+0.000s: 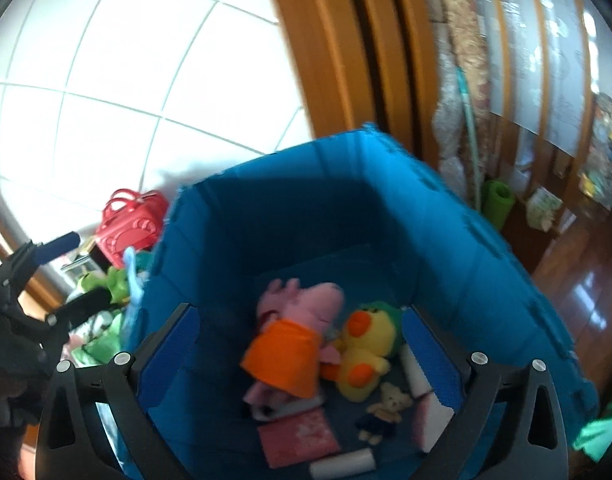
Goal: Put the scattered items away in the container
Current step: 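Move both grippers back over the pile on the bed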
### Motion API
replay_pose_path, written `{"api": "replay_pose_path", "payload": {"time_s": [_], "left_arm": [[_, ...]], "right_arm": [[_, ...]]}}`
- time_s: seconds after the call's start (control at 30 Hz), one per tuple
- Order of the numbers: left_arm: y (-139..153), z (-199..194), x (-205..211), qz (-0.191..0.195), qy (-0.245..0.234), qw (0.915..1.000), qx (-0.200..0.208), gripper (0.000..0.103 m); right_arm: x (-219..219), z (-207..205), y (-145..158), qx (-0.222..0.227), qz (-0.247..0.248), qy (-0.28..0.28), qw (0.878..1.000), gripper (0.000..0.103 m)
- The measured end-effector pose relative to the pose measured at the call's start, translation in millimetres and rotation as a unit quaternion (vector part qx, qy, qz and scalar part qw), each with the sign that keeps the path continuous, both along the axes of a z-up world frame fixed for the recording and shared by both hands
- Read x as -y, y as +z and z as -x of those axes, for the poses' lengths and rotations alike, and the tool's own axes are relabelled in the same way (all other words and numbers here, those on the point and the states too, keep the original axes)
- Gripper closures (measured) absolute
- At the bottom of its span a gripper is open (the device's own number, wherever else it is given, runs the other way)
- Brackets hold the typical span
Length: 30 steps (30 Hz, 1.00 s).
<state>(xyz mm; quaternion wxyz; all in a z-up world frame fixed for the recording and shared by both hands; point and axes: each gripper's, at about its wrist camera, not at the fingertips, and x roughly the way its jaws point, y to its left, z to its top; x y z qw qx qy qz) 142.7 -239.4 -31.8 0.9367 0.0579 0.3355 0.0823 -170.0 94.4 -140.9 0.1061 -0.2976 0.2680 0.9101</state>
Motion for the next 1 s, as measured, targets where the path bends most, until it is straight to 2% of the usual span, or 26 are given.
{"api": "replay_pose_path", "payload": {"time_s": [0.27,0.6,0.83,1.0], "left_arm": [[-25.4,84.1,-63.4,0.022,0.087,0.9959,-0.008,0.0],[-50.7,215.7,-157.7,0.042,0.171,0.984,-0.028,0.0],[-70.3,294.0,-205.7,0.05,0.217,0.9737,-0.047,0.0],[-83.9,331.5,-232.8,0.052,0.243,0.9669,-0.06,0.0]], "right_arm": [[85.8,50.2,25.3,-0.015,-0.029,0.083,0.996,0.0],[215.0,93.6,50.2,-0.004,-0.042,0.142,0.989,0.0],[295.1,103.7,38.7,0.019,-0.032,0.163,0.986,0.0],[326.7,114.6,20.8,0.045,-0.034,0.158,0.986,0.0]]}}
